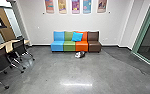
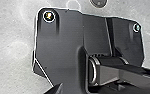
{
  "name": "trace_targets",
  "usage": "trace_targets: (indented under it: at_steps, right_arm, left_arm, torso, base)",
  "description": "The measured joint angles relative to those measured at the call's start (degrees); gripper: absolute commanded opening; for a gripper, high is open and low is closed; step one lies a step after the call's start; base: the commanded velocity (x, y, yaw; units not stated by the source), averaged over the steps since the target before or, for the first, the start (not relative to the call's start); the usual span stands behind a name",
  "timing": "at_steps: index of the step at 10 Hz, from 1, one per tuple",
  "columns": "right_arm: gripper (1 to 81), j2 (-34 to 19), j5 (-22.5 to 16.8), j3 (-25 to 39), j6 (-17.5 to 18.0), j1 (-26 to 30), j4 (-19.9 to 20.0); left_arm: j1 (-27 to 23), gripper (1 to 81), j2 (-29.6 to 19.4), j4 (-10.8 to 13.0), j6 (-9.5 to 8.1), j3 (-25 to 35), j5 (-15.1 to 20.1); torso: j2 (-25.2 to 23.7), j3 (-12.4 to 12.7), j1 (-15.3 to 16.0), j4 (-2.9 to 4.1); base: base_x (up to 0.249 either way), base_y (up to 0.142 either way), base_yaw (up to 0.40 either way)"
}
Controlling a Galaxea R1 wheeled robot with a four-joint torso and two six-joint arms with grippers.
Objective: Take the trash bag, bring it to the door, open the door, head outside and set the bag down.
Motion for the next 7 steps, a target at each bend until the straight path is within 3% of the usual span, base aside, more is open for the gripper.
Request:
trace_targets:
  at_steps: [7]
  right_arm:
    - [81.1,0.5,0.0,-0.4,-0.1,0.0,-0.1]
  left_arm:
    - [0.0,81.1,0.0,0.0,0.0,0.0,0.0]
  torso:
    - [0.0,0.0,0.0,0.0]
  base:
    - [0.19,0.0,0.0]
